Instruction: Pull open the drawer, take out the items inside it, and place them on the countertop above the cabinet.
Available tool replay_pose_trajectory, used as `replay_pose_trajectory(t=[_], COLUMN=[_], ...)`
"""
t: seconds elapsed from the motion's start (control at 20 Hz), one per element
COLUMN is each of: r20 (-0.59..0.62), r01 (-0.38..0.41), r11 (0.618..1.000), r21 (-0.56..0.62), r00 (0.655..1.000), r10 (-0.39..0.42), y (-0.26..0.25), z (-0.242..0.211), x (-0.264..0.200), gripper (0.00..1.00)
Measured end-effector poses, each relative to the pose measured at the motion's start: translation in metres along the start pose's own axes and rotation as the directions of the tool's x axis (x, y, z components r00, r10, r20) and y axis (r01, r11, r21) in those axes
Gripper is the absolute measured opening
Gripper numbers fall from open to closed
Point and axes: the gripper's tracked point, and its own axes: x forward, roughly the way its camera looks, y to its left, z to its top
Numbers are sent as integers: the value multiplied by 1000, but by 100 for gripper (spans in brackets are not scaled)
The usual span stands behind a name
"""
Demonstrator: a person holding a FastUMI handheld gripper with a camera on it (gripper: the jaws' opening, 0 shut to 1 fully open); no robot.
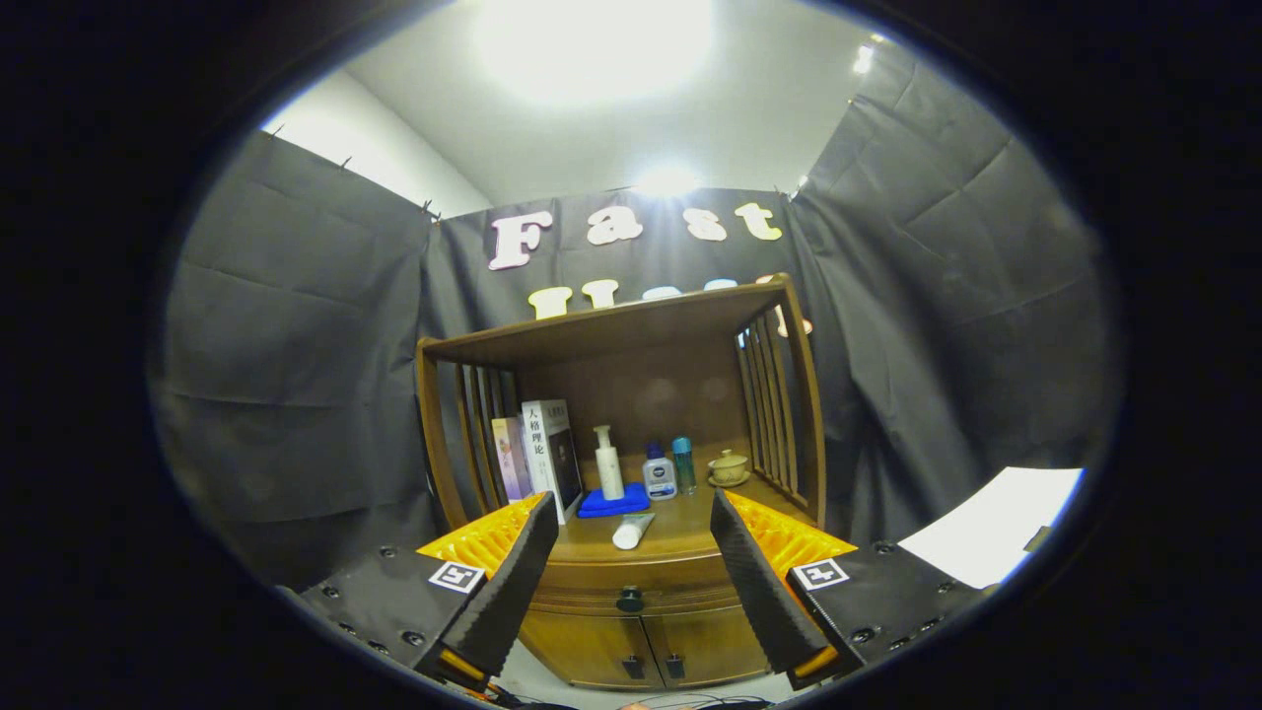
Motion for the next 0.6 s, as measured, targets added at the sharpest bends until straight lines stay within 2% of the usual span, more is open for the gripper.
replay_pose_trajectory(t=[0.15, 0.3, 0.6], r20=[21, 13, 13], r01=[33, 24, 19], r11=[999, 998, 1000], r21=[22, 55, -9], r00=[999, 1000, 1000], r10=[-33, -25, -19], y=[-14, -12, -6], z=[7, 4, 2], x=[-2, -3, -3], gripper=[98, 98, 98])
